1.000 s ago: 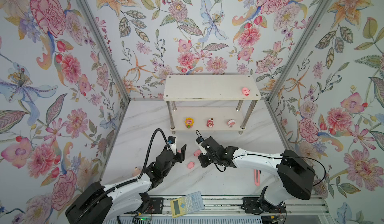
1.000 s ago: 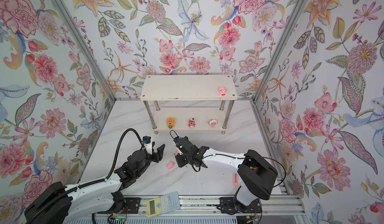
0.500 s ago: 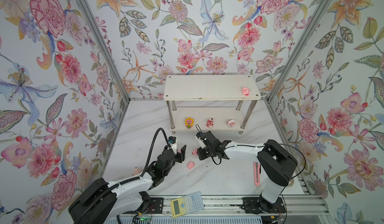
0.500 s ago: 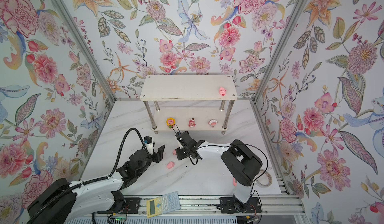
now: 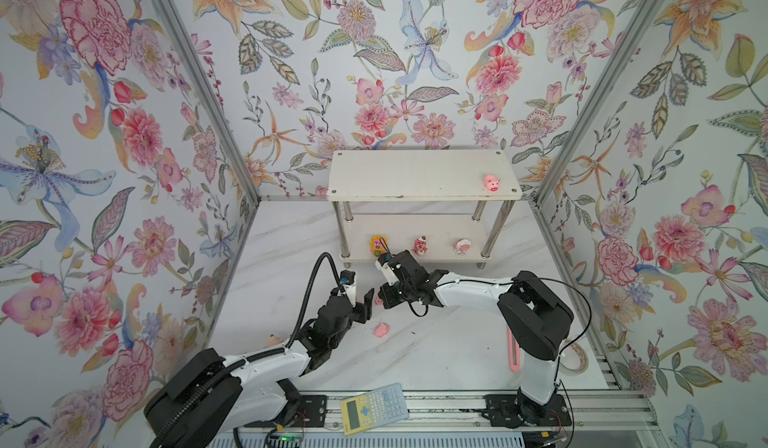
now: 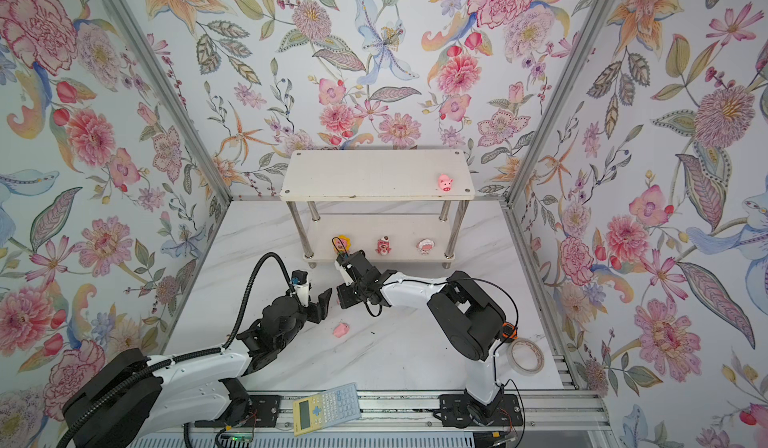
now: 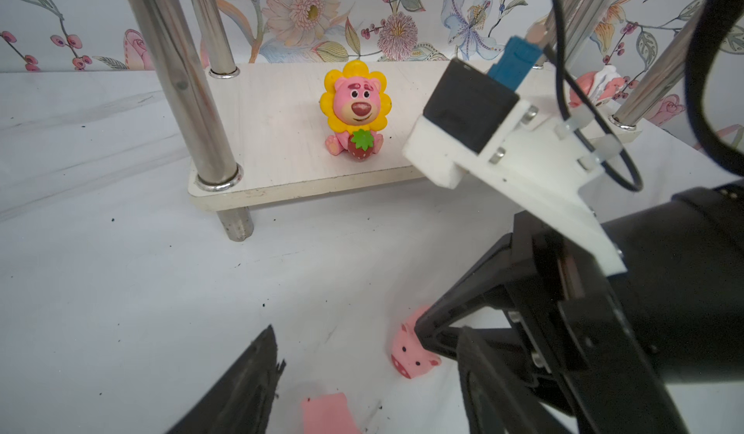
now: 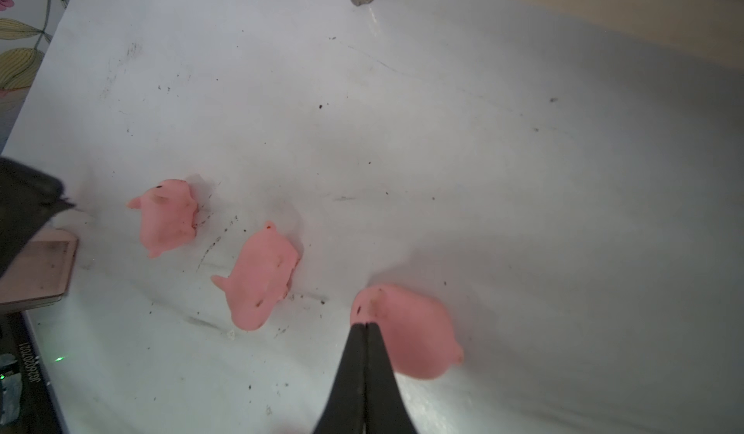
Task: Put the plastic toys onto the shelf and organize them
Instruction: 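Lower the open right gripper onto a pink pig and close it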
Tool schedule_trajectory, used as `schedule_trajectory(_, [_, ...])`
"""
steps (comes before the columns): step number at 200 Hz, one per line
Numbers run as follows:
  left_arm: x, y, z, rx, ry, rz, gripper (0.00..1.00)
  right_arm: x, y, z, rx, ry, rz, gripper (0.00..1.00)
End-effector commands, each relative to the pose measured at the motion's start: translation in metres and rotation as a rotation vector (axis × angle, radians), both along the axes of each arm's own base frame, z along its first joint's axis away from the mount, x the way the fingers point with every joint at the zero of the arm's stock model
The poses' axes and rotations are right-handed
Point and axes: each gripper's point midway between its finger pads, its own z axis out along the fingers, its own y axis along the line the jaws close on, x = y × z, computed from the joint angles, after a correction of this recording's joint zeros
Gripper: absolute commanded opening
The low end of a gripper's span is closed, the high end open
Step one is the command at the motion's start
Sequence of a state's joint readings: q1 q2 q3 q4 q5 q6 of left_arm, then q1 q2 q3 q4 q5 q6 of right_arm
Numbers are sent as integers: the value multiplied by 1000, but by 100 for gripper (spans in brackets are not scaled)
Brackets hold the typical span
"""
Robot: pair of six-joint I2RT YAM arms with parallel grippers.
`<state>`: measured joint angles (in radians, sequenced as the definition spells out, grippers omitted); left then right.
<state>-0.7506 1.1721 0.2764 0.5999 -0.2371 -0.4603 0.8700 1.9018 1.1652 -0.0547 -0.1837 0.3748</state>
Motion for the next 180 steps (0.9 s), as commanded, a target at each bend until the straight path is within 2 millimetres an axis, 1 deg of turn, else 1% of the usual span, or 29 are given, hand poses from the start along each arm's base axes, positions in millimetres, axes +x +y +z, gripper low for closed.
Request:
schedule_trajectory(1, [7, -1, 7, -2, -16, 1, 72, -4, 2, 16, 9, -20, 4, 0])
schedule_trajectory(19, [7, 0, 6, -2, -17, 8, 72, -13, -3, 17, -20, -34, 0, 1])
schedule_trajectory(40, [9, 1, 6, -7, -17, 15, 72, -32, -1, 10, -44, -17, 27, 6])
schedule_trajectory(48, [10, 1, 6, -8, -18, 16, 72, -37, 0, 5, -54, -3, 33, 12])
schedule_trajectory(56, [11, 1, 5, -7, -16, 19, 72, -42, -1, -1, -65, 14, 34, 20])
schedule_trajectory(77, [11, 2, 4, -9, -9, 22, 72, -45, -6, -13, -89, 38, 0, 38])
schedule_trajectory(94, [11, 2, 3, -11, -7, 18, 73, -42, -11, -21, -111, 42, -28, 53])
schedule_trajectory(114, [10, 5, 2, -8, -5, 27, 73, -37, -12, -27, -128, 39, -41, 61])
schedule_trajectory(135, [10, 8, 2, -8, -6, 35, 73, -27, -10, -30, -130, 33, -55, 64])
schedule_trajectory(175, [10, 11, 0, -5, -3, 41, 74, -5, 3, -34, -124, 21, -60, 64])
schedule_trajectory(178, [10, 10, 0, -5, -3, 40, 74, -2, 5, -32, -119, 16, -61, 65])
schedule_trajectory(180, [10, 11, 0, -4, -2, 41, 74, -2, 5, -35, -122, 19, -61, 64])
